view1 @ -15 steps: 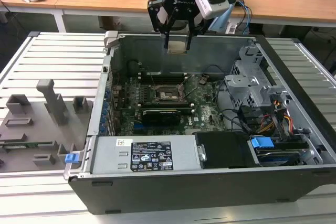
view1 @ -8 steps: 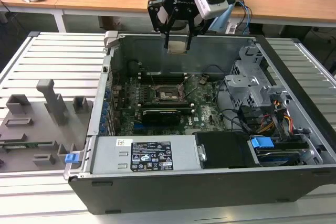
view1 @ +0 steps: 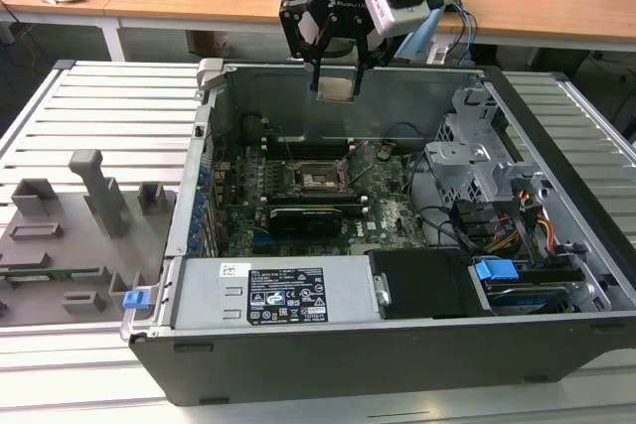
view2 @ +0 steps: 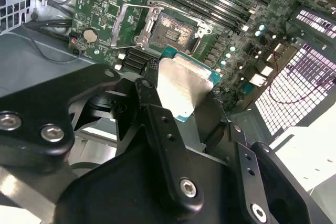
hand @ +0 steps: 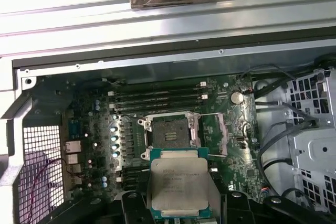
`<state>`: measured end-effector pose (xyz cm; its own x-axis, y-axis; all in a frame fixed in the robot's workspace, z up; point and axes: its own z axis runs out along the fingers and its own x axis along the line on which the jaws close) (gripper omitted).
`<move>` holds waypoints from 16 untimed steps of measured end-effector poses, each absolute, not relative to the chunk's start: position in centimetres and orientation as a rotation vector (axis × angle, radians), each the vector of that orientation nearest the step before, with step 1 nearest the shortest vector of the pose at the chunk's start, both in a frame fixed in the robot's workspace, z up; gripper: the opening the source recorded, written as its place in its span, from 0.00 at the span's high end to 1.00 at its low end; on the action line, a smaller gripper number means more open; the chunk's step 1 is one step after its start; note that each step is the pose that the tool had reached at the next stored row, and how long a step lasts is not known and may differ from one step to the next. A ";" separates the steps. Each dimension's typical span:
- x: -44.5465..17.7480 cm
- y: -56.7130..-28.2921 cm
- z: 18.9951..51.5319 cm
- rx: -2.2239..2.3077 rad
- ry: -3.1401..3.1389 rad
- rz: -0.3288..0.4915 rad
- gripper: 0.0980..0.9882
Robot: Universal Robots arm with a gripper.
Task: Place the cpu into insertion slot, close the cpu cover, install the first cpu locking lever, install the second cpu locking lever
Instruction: 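Place the cpu into insertion slot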
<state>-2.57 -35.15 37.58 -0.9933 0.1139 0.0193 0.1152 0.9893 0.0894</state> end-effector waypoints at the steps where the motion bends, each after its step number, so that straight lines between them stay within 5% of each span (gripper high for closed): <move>1: -2.6 -35.2 37.6 -0.189 -3.119 -0.141 0.52; 16: -2.6 -35.2 37.6 -0.276 -3.115 -0.142 0.52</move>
<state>-2.57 -35.15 37.57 -0.9844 0.1751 0.0193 0.1761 0.9803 0.0893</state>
